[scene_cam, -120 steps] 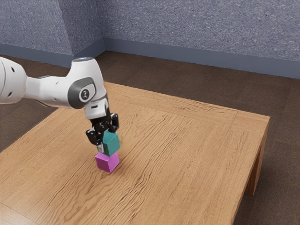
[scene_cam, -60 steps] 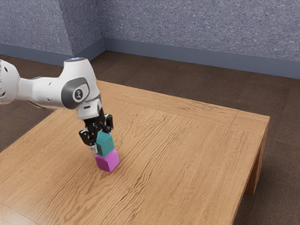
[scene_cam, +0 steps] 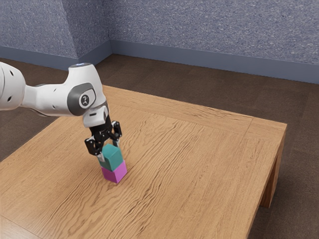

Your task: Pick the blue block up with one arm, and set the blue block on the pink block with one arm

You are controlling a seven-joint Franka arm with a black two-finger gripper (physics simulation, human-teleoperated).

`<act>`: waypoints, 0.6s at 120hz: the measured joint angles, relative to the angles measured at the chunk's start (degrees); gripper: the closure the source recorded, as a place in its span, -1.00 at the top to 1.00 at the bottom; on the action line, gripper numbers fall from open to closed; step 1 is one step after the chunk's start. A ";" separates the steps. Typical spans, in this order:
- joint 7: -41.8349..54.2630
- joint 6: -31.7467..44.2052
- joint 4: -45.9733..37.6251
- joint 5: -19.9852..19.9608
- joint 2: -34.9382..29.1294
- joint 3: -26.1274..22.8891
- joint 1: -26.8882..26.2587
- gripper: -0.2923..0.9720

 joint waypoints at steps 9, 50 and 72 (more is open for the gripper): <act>0.19 -0.12 0.00 -0.11 -0.04 0.01 -0.04 0.33; -3.29 -16.82 13.18 1.97 -16.28 -0.03 -0.79 0.50; -14.35 -33.53 26.18 9.82 -16.50 -0.07 -1.69 0.52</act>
